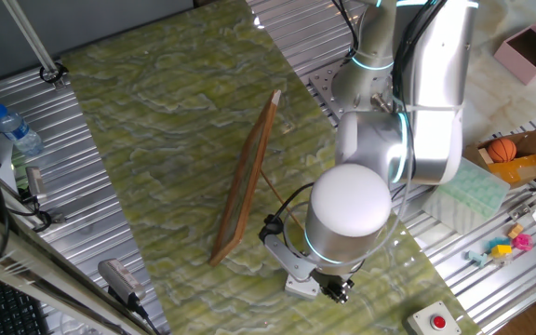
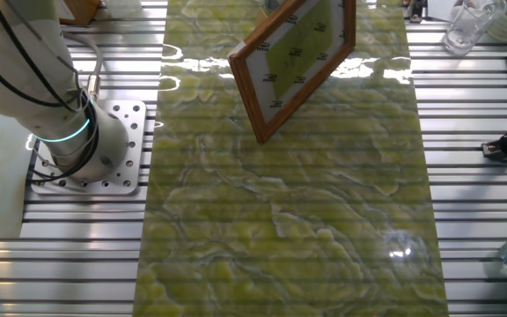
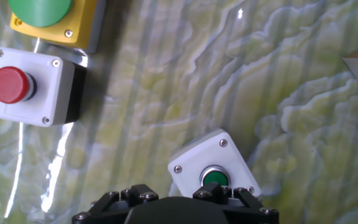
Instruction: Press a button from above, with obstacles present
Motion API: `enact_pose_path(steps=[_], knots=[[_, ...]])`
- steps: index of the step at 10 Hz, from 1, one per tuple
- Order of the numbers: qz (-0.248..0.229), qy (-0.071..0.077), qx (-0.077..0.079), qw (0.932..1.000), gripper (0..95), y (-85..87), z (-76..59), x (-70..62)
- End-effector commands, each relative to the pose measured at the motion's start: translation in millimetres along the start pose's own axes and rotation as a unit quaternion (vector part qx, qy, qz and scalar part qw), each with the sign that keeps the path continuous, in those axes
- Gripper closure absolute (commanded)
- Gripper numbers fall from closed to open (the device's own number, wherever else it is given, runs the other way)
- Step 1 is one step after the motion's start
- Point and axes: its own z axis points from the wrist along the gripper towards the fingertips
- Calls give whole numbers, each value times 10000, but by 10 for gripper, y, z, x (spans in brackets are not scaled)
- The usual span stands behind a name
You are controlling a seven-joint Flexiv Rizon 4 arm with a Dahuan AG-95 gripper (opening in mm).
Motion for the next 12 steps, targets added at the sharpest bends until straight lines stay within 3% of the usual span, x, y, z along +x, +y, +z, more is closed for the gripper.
enact_pose_path(steps=[1,12], knots=[[-6,-11,6,10000,380,-12,8,1],[-39,-38,-24,10000,380,-19,50,-29]])
